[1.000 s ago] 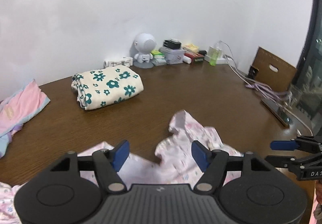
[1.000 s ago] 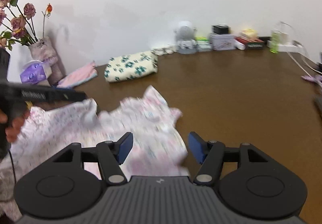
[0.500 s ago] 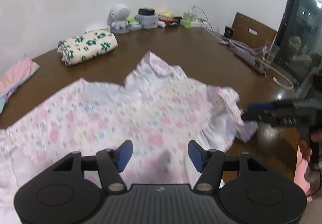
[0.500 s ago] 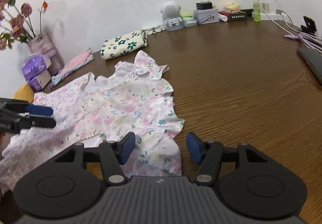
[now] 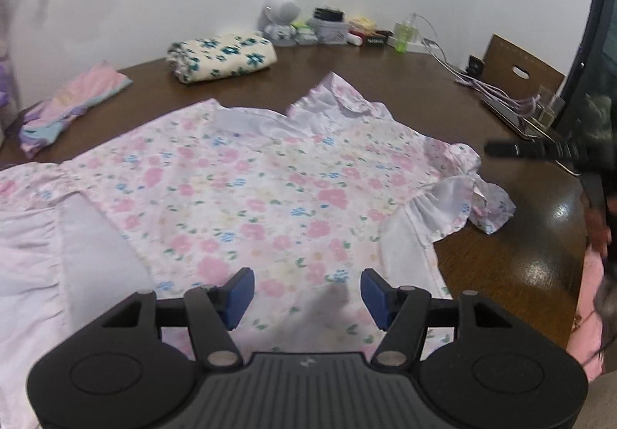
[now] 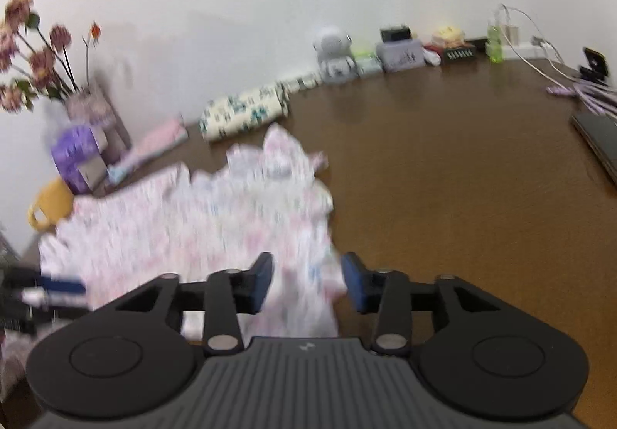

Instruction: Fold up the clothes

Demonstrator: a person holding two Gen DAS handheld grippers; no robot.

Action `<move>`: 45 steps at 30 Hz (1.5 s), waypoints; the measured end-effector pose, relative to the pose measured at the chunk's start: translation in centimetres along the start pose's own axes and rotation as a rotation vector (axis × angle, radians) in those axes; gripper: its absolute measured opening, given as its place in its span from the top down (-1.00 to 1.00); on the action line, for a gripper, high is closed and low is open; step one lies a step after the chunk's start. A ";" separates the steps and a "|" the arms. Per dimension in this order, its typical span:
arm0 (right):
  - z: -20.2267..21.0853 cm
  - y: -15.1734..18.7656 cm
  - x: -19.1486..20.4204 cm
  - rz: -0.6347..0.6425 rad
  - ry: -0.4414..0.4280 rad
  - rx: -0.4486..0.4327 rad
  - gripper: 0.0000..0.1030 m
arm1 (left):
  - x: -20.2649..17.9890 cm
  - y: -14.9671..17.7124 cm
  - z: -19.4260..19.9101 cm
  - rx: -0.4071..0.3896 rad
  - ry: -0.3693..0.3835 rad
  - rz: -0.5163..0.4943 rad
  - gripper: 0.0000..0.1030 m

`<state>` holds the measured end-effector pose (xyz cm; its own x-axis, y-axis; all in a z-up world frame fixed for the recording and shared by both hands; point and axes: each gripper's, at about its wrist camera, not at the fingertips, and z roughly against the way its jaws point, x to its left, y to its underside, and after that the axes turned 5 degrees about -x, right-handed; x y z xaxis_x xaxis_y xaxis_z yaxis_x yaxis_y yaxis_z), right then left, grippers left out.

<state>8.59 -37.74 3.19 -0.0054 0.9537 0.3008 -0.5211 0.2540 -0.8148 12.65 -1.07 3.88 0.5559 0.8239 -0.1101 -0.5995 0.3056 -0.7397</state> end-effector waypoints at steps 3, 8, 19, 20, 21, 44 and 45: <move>-3.0 -3.0 0.0 0.007 -0.034 0.032 0.13 | 0.6 -0.4 0.4 -0.016 -0.013 0.022 -0.17; -10.5 -5.9 0.8 0.054 -0.019 0.128 0.14 | 0.1 -4.0 -1.3 -0.034 -0.016 0.011 -0.13; -16.4 -6.3 -0.2 -0.012 -0.052 0.180 0.64 | -4.8 -10.7 -12.8 -0.067 0.085 -0.084 0.44; -16.5 -6.3 -0.4 -0.027 -0.074 0.185 0.74 | -5.1 -10.8 -13.6 -0.077 0.090 -0.084 0.45; -16.7 -6.2 -0.6 -0.044 -0.100 0.189 0.84 | -5.1 -10.9 -14.3 -0.083 0.095 -0.080 0.46; -18.1 -7.2 -3.5 -0.225 -0.157 0.104 0.40 | -4.4 -10.6 -18.1 -0.110 0.086 -0.047 0.68; -18.5 -7.3 -3.3 -0.215 -0.159 0.119 0.65 | -4.4 -10.7 -18.2 -0.109 0.084 -0.045 0.68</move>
<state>28.19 -39.81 -1.02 -0.0124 0.8405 0.5417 -0.6208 0.4183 -0.6631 27.06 -16.62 0.20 0.6297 0.7663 -0.1272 -0.5097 0.2840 -0.8121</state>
